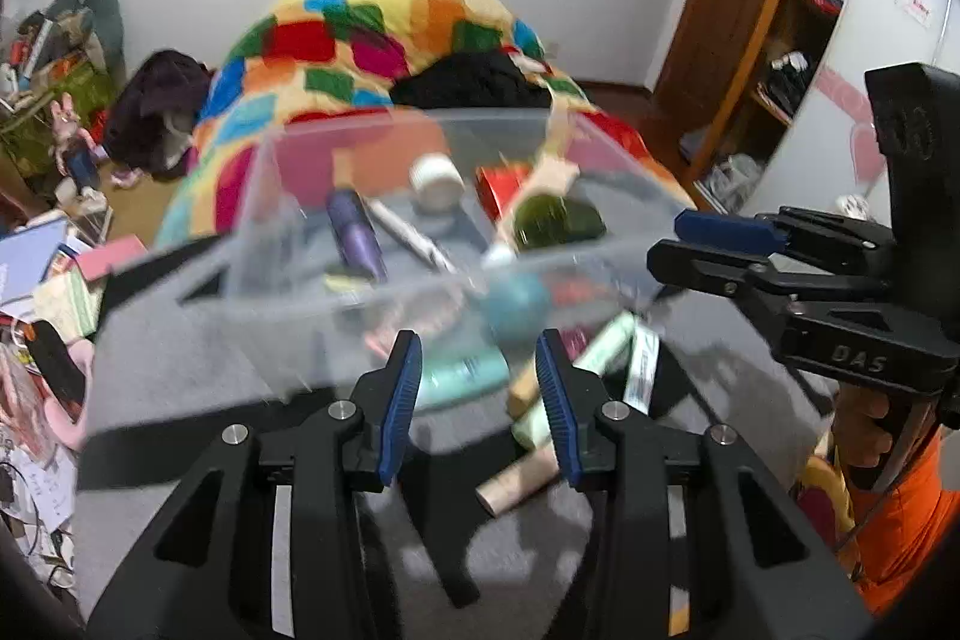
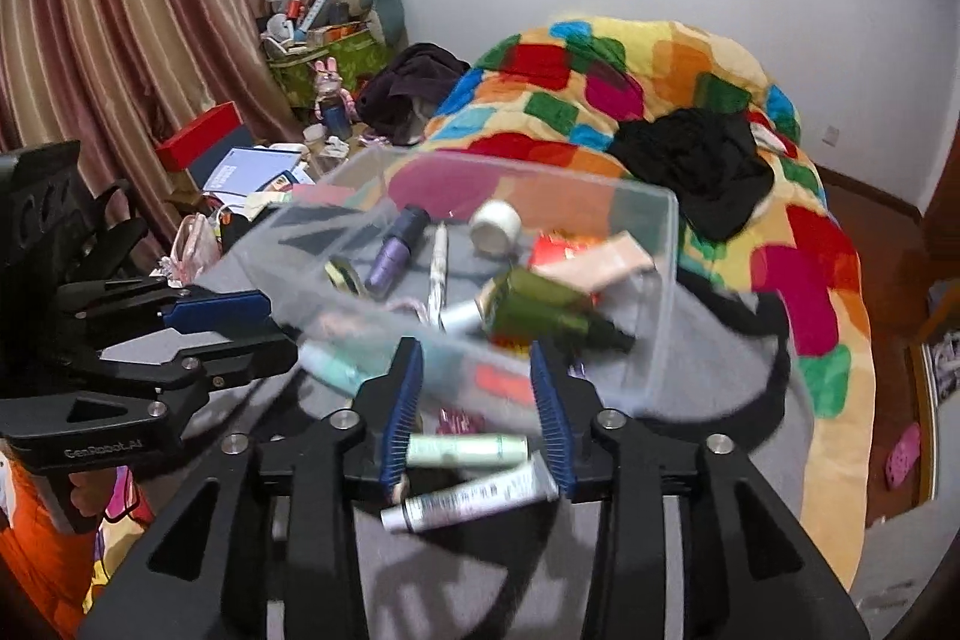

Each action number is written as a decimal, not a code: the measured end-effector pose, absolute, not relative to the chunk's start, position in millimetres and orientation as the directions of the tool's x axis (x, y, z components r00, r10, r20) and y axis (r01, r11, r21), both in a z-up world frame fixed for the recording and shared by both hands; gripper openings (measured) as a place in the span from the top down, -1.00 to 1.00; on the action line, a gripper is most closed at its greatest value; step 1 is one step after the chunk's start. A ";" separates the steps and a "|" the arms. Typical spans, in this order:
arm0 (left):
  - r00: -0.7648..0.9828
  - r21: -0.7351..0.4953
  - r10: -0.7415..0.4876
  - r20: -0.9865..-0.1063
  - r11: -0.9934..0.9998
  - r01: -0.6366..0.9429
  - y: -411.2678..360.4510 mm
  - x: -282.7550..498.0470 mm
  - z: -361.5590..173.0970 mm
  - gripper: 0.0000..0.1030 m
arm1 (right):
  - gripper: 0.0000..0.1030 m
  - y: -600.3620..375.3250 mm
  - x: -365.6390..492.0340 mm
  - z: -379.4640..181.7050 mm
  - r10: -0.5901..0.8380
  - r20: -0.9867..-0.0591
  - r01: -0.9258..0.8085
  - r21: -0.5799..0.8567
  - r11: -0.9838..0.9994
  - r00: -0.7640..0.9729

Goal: Organize objects
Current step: 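Grasp the white toothpaste tube with the right tool while the left grasps the beige tube, then carry both tubes over the clear box and open both tools to drop them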

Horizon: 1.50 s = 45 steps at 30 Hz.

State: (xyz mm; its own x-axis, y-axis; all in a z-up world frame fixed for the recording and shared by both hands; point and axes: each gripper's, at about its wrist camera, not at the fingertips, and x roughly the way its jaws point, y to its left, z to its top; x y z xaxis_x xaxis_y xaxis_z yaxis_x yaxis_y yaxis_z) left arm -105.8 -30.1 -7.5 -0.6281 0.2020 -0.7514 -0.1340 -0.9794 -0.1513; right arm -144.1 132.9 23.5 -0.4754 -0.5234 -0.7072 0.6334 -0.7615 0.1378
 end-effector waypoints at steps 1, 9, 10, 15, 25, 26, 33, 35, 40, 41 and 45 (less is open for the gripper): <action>-0.611 -0.158 0.212 -0.763 -0.977 -0.142 -28.1 -106.7 -14.3 0.23 | 0.21 135.8 -142.5 18.5 -0.522 -0.714 0.625 0.151 -0.766 -0.467; -0.505 -0.224 0.301 -0.809 -0.952 -0.208 -7.6 -100.8 -51.2 0.22 | -0.03 136.4 -140.3 -26.5 -0.465 -0.791 0.569 0.185 -0.801 -0.398; -0.501 -0.227 0.307 -0.809 -0.950 -0.216 -5.7 -98.3 -51.7 0.22 | -0.07 136.3 -140.9 -30.0 -0.461 -0.796 0.561 0.191 -0.806 -0.392; -0.506 -0.183 0.286 -0.814 -0.952 -0.244 6.4 -81.1 -56.1 0.25 | -0.10 141.3 -139.6 -43.2 -0.437 -0.814 0.536 0.190 -0.822 -0.382; -0.535 -0.138 0.259 -0.804 -0.957 -0.256 23.7 -69.4 -56.8 0.43 | 0.22 156.4 -132.4 -48.1 -0.413 -0.806 0.514 0.161 -0.842 -0.424; -0.545 -0.126 0.248 -0.801 -0.960 -0.252 26.3 -69.2 -57.5 0.44 | 0.37 156.3 -132.0 -48.0 -0.408 -0.805 0.514 0.154 -0.844 -0.430; -0.609 -0.037 0.168 -0.775 -0.974 -0.223 35.8 -64.7 -61.1 0.72 | 0.71 166.4 -123.3 -45.7 -0.423 -0.786 0.517 0.157 -0.841 -0.450; -0.609 -0.049 0.174 -0.774 -0.975 -0.217 33.2 -63.2 -60.7 0.72 | 0.71 169.1 -119.8 -43.4 -0.435 -0.779 0.521 0.165 -0.838 -0.452; -0.616 -0.106 0.206 -0.761 -0.975 -0.194 24.7 -60.3 -52.3 0.72 | 0.71 174.1 -109.1 -33.0 -0.454 -0.754 0.532 0.166 -0.831 -0.474; -0.623 -0.119 0.213 -0.752 -0.975 -0.189 22.0 -59.3 -48.3 0.72 | 0.71 174.9 -107.7 -30.4 -0.460 -0.749 0.534 0.169 -0.828 -0.477; -0.653 -0.132 0.219 -0.725 -0.975 -0.181 18.0 -55.1 -32.2 0.72 | 0.71 175.0 -103.5 -20.0 -0.486 -0.727 0.547 0.181 -0.817 -0.485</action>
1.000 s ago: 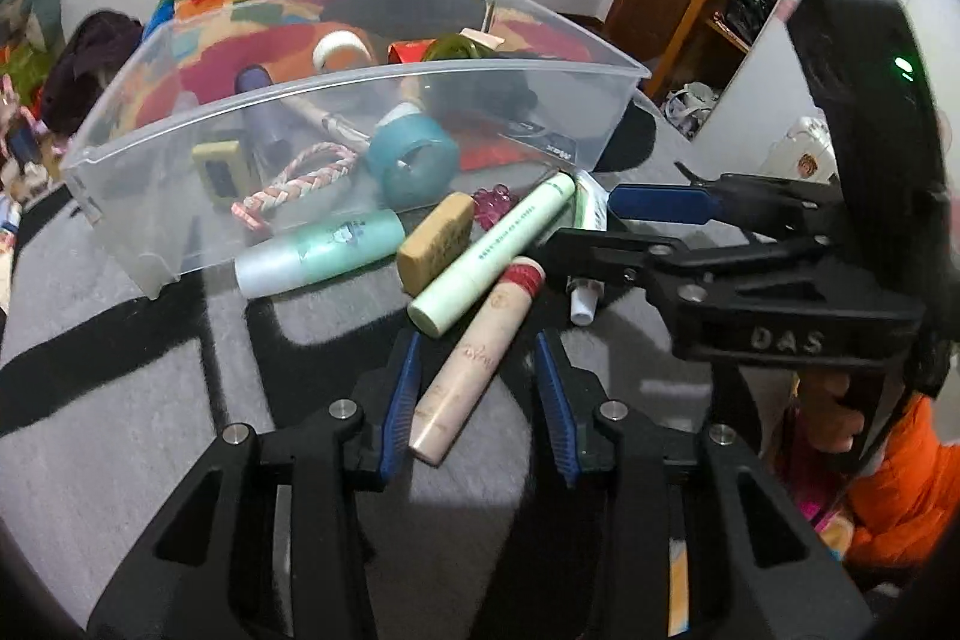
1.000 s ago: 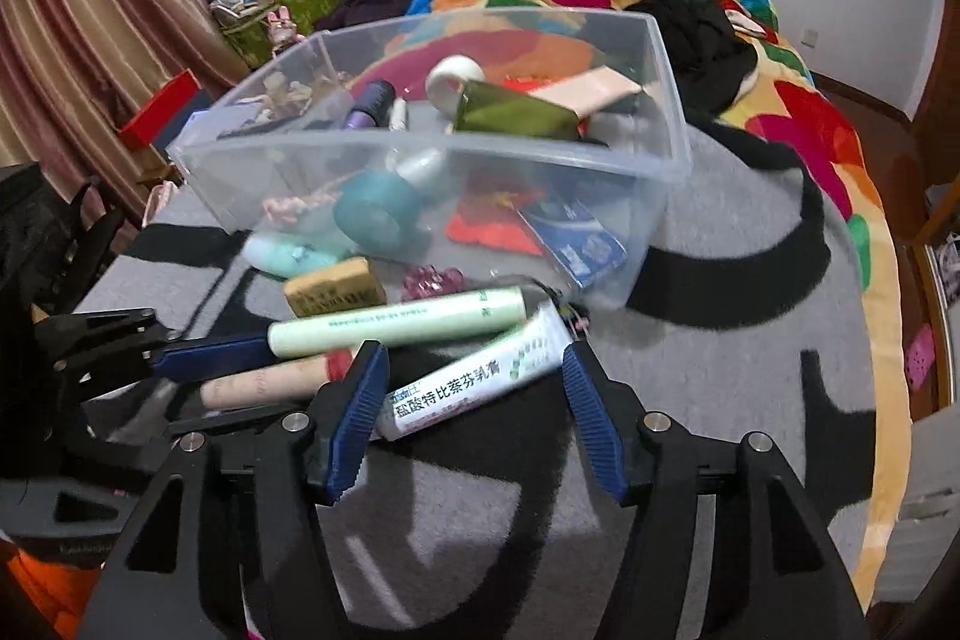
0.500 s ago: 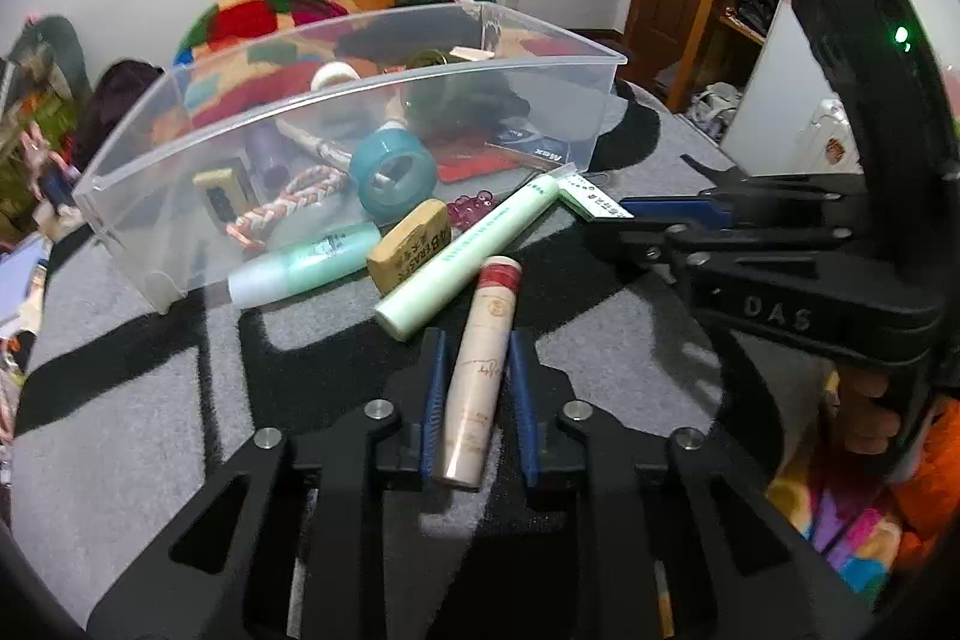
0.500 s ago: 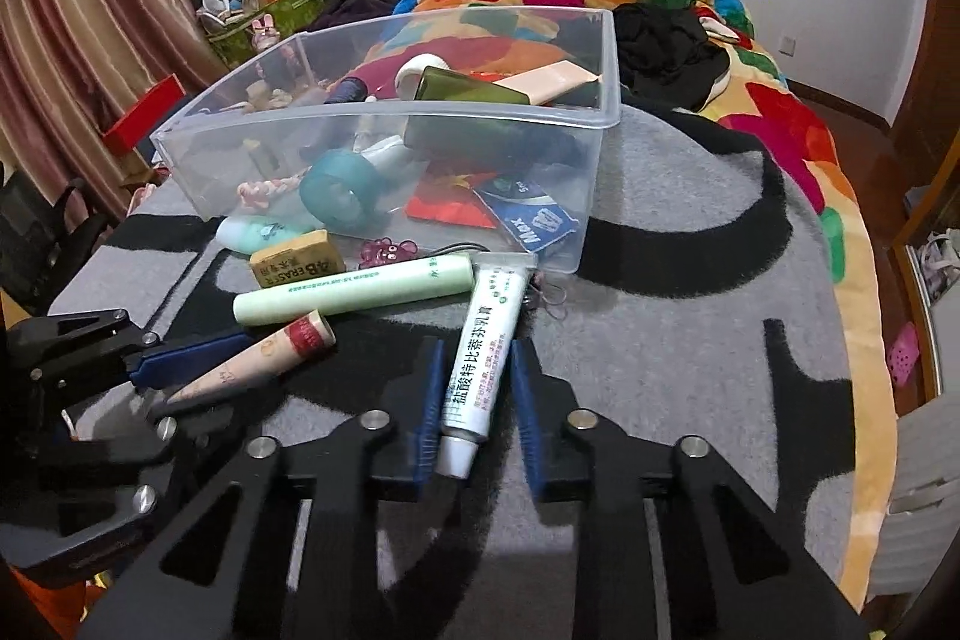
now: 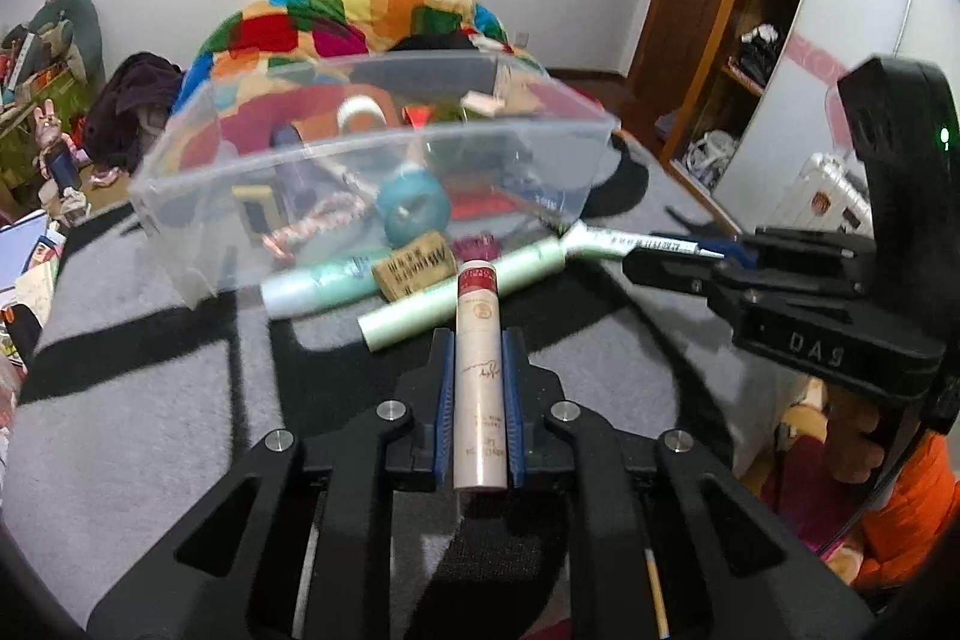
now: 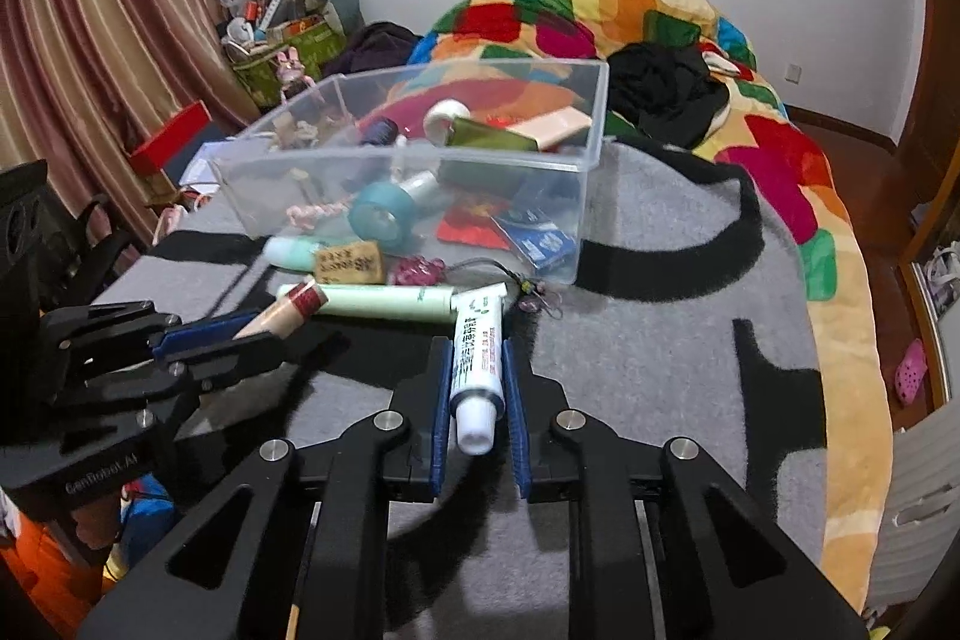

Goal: Organize objects
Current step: 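Carry both tubes over the clear box and open both tools to drop them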

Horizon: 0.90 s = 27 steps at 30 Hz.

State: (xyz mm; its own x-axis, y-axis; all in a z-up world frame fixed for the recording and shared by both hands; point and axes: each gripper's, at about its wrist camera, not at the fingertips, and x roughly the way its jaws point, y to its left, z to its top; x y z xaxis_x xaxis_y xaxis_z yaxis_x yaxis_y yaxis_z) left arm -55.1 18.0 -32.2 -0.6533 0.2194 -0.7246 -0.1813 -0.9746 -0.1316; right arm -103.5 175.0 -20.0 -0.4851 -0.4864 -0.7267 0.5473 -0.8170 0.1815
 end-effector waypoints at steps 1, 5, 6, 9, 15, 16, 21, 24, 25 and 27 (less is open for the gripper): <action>-0.661 -0.132 0.220 -0.717 -0.975 -0.181 17.1 -54.3 -28.2 0.72 | 0.71 174.5 -102.6 -17.0 -0.492 -0.721 0.551 0.182 -0.814 -0.488; -0.694 -0.132 0.214 -0.687 -0.977 -0.170 12.3 -54.4 -12.6 0.72 | 0.71 173.4 -97.4 -5.7 -0.514 -0.694 0.566 0.185 -0.804 -0.504; -0.701 -0.132 0.212 -0.681 -0.977 -0.166 11.0 -55.1 -9.4 0.72 | 0.71 173.1 -96.0 -3.1 -0.517 -0.689 0.569 0.183 -0.802 -0.508; -0.720 -0.140 0.206 -0.663 -0.979 -0.152 4.8 -57.1 -0.3 0.72 | 0.71 170.7 -93.3 6.6 -0.529 -0.669 0.580 0.175 -0.795 -0.522; -0.747 -0.144 0.185 -0.638 -0.982 -0.120 -8.5 -66.2 14.1 0.72 | 0.71 165.6 -96.0 22.5 -0.546 -0.634 0.592 0.167 -0.788 -0.548; -0.751 -0.144 0.180 -0.636 -0.983 -0.114 -10.5 -68.0 16.2 0.72 | 0.71 164.2 -98.4 25.8 -0.548 -0.626 0.592 0.167 -0.789 -0.555; -0.761 -0.141 0.151 -0.631 -0.987 -0.078 -21.7 -82.7 23.8 0.72 | 0.71 158.7 -109.6 38.4 -0.560 -0.596 0.587 0.176 -0.790 -0.575; -0.763 -0.137 0.131 -0.633 -0.989 -0.056 -27.3 -93.5 26.1 0.72 | 0.71 153.7 -118.4 45.9 -0.565 -0.580 0.582 0.183 -0.792 -0.587; -0.763 -0.133 0.123 -0.634 -0.990 -0.049 -29.4 -98.0 26.8 0.72 | 0.71 151.5 -122.6 48.3 -0.570 -0.574 0.583 0.188 -0.791 -0.588; -0.763 -0.127 0.110 -0.637 -0.991 -0.037 -33.3 -104.0 27.0 0.72 | 0.71 147.0 -126.4 51.2 -0.570 -0.569 0.581 0.189 -0.792 -0.592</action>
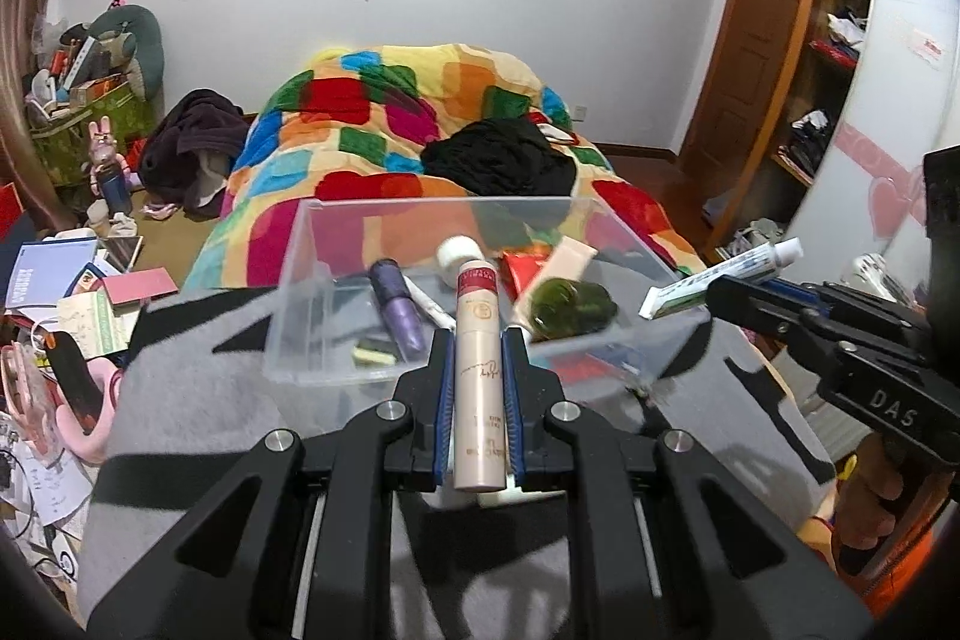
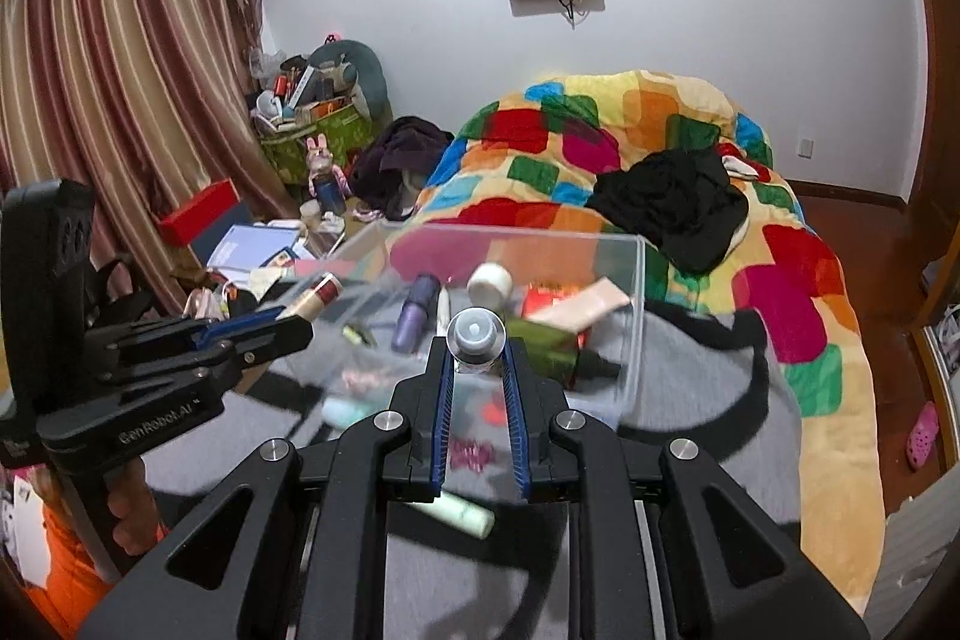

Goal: Organize objects
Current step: 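Carry both tubes over the clear box and open both tools to drop them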

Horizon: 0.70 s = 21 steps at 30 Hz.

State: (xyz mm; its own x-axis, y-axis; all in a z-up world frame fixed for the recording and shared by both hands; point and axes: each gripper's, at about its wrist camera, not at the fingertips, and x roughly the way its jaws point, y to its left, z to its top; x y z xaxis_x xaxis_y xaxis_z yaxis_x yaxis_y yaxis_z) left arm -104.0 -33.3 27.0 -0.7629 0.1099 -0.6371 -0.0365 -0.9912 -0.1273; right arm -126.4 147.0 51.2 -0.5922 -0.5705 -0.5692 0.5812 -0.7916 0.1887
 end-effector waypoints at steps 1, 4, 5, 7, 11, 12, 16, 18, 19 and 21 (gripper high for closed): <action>-0.762 -0.124 0.102 -0.639 -0.992 -0.029 -35.8 -107.9 27.6 0.72 | 0.71 143.8 -129.1 52.1 -0.569 -0.568 0.583 0.183 -0.792 -0.594; -0.756 -0.121 0.088 -0.648 -0.993 -0.011 -42.4 -118.7 27.1 0.72 | 0.71 133.7 -135.3 51.6 -0.559 -0.574 0.584 0.166 -0.795 -0.598; -0.753 -0.122 0.085 -0.653 -0.993 -0.007 -44.4 -122.6 26.4 0.72 | 0.71 130.7 -137.7 51.1 -0.562 -0.577 0.586 0.170 -0.792 -0.592; -0.746 -0.122 0.079 -0.661 -0.993 0.002 -47.5 -128.5 24.1 0.72 | 0.71 124.8 -143.2 48.9 -0.572 -0.582 0.592 0.182 -0.785 -0.579; -0.724 -0.129 0.076 -0.685 -0.991 0.018 -53.9 -142.2 16.3 0.72 | 0.71 116.5 -156.4 39.6 -0.581 -0.604 0.597 0.208 -0.775 -0.545; -0.719 -0.134 0.078 -0.691 -0.991 0.021 -54.7 -144.5 14.2 0.72 | 0.71 114.5 -160.6 35.8 -0.585 -0.615 0.597 0.220 -0.771 -0.529; -0.700 -0.146 0.075 -0.710 -0.988 0.043 -60.8 -153.7 4.6 0.72 | 0.71 107.9 -166.7 22.9 -0.566 -0.647 0.593 0.211 -0.777 -0.511; -0.693 -0.150 0.076 -0.717 -0.988 0.047 -62.1 -155.7 1.0 0.72 | 0.71 106.7 -168.3 18.0 -0.554 -0.659 0.593 0.197 -0.781 -0.509; -0.689 -0.148 0.076 -0.721 -0.988 0.046 -62.0 -156.6 -0.6 0.72 | 0.71 107.3 -168.8 15.8 -0.550 -0.663 0.592 0.196 -0.782 -0.507; -0.686 -0.142 0.075 -0.724 -0.989 0.041 -60.7 -157.4 -1.3 0.72 | 0.71 108.4 -170.9 13.9 -0.540 -0.670 0.585 0.190 -0.788 -0.509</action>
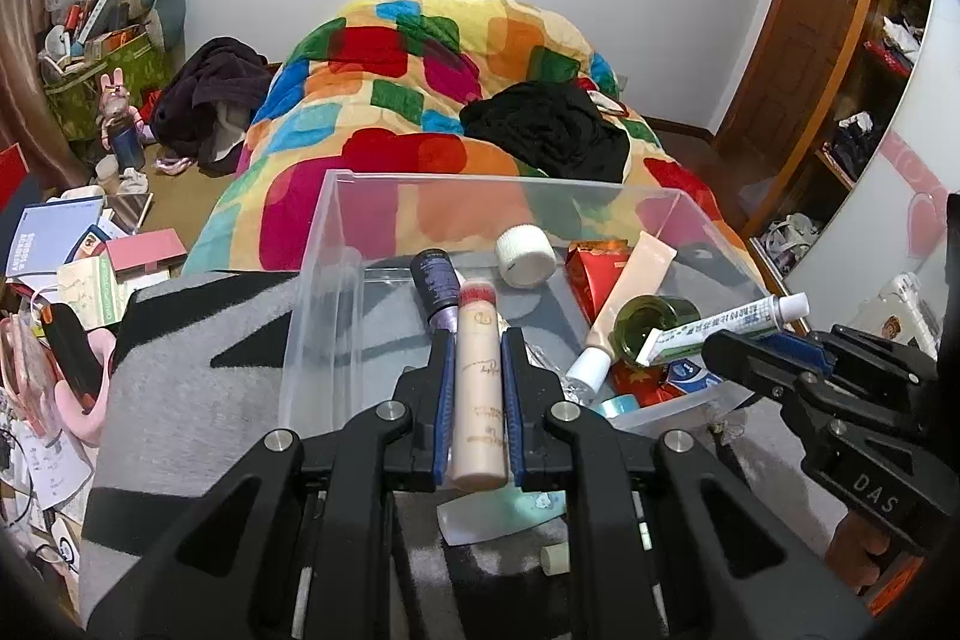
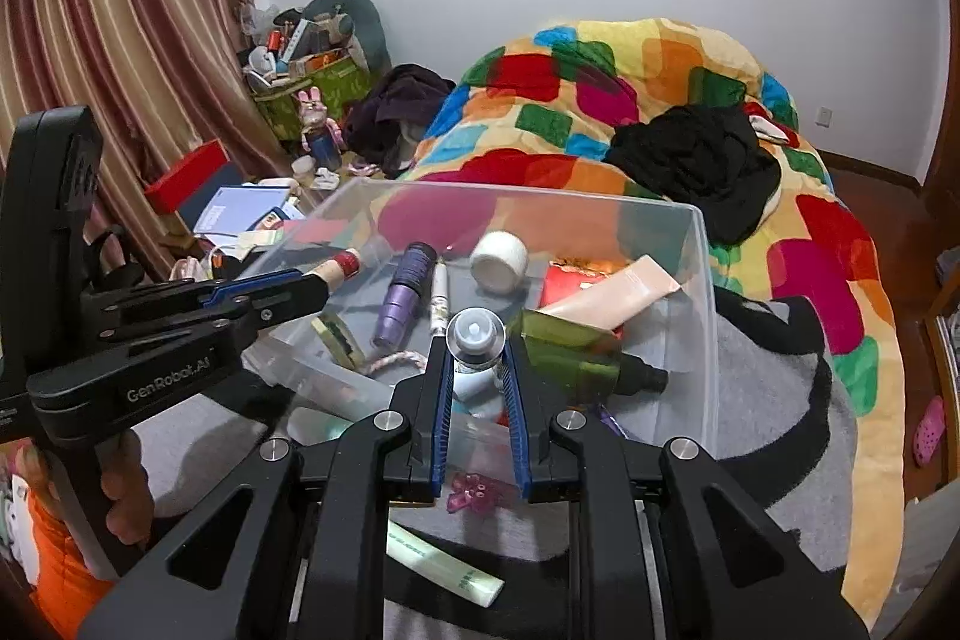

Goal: Organize objects
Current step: 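Carry both tubes over the clear box and open both tools to drop them, then grasp the pink charm keychain with the right tool while the left grasps the pale green tube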

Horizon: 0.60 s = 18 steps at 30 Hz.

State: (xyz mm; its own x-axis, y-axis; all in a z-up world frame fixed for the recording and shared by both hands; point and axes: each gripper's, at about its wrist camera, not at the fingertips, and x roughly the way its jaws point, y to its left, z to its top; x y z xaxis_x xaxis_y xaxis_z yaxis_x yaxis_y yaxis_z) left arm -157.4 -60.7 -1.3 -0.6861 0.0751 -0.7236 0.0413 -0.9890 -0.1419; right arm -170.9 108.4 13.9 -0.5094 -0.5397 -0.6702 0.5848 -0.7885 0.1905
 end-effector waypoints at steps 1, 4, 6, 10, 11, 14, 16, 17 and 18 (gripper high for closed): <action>-0.688 -0.138 0.073 -0.722 -0.990 0.039 -59.8 -156.5 -1.0 0.72 | 0.70 109.1 -171.8 13.2 -0.534 -0.673 0.580 0.187 -0.793 -0.512; -0.696 -0.130 0.073 -0.715 -0.991 0.030 -57.1 -153.6 1.8 0.71 | 0.68 113.8 -175.0 11.1 -0.516 -0.684 0.564 0.182 -0.805 -0.516; -0.699 -0.130 0.077 -0.711 -0.991 0.023 -56.2 -151.5 4.2 0.71 | 0.56 116.6 -176.1 10.8 -0.507 -0.689 0.556 0.179 -0.812 -0.518; -0.706 -0.134 0.083 -0.703 -0.991 0.017 -54.6 -144.2 9.4 0.61 | 0.25 125.4 -175.7 12.2 -0.489 -0.684 0.537 0.167 -0.827 -0.541; -0.710 -0.137 0.087 -0.699 -0.990 0.014 -54.4 -141.1 11.3 0.54 | 0.19 127.9 -174.2 13.1 -0.482 -0.681 0.531 0.159 -0.832 -0.552; -0.723 -0.137 0.092 -0.684 -0.990 0.004 -52.7 -130.7 17.4 0.42 | 0.19 134.1 -169.4 16.5 -0.475 -0.673 0.524 0.150 -0.839 -0.567; -0.728 -0.137 0.098 -0.678 -0.991 -0.006 -50.5 -124.5 19.8 0.35 | 0.19 138.8 -164.8 18.6 -0.476 -0.668 0.528 0.145 -0.837 -0.571; -0.730 -0.137 0.105 -0.676 -0.990 -0.016 -48.8 -120.1 20.6 0.26 | 0.19 140.9 -162.9 18.8 -0.476 -0.667 0.530 0.141 -0.836 -0.574; -0.730 -0.136 0.111 -0.674 -0.990 -0.025 -46.8 -116.1 21.1 0.22 | 0.19 142.4 -160.5 19.3 -0.476 -0.666 0.533 0.137 -0.835 -0.574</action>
State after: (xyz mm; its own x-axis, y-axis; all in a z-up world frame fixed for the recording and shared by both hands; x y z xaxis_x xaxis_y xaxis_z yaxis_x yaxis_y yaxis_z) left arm -116.1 -46.8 21.1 -0.7302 0.1105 -0.6742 -0.0245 -0.9904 -0.1358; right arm -160.5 142.4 19.3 -0.5743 -0.4763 -0.6658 0.5331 -0.8348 0.1374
